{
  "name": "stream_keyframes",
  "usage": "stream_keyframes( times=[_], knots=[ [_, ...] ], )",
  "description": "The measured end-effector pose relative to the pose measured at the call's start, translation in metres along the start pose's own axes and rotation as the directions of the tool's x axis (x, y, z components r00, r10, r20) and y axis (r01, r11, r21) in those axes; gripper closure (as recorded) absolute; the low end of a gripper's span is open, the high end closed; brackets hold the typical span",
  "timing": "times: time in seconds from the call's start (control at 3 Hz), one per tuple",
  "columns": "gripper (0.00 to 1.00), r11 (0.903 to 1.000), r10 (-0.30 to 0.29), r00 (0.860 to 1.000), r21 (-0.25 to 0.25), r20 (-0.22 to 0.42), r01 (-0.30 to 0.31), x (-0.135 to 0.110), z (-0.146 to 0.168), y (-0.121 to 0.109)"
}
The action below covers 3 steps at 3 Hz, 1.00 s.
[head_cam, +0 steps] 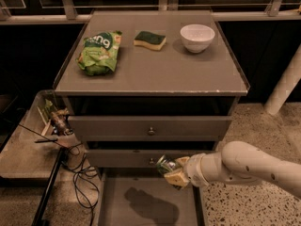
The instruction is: Place green can into bottom drawer
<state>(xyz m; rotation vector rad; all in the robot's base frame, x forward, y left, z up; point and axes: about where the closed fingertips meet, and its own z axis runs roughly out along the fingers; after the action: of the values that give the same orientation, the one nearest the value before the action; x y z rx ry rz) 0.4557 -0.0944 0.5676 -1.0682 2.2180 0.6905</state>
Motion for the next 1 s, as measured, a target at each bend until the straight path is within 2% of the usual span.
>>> stream_keyframes(
  times=[0.33,0.67,1.0],
  knots=[
    [1.00,0.9999,-0.010,1.000,-0.003,-0.009,0.010,0.028,0.026,-0.022],
    [1.00,0.9997,0.024,1.000,0.007,0.017,-0.024,0.056,0.055,-0.053],
    [1.00,0.9997,0.023,1.000,0.007,0.017,-0.023,0.056,0.055,-0.053]
  ],
)
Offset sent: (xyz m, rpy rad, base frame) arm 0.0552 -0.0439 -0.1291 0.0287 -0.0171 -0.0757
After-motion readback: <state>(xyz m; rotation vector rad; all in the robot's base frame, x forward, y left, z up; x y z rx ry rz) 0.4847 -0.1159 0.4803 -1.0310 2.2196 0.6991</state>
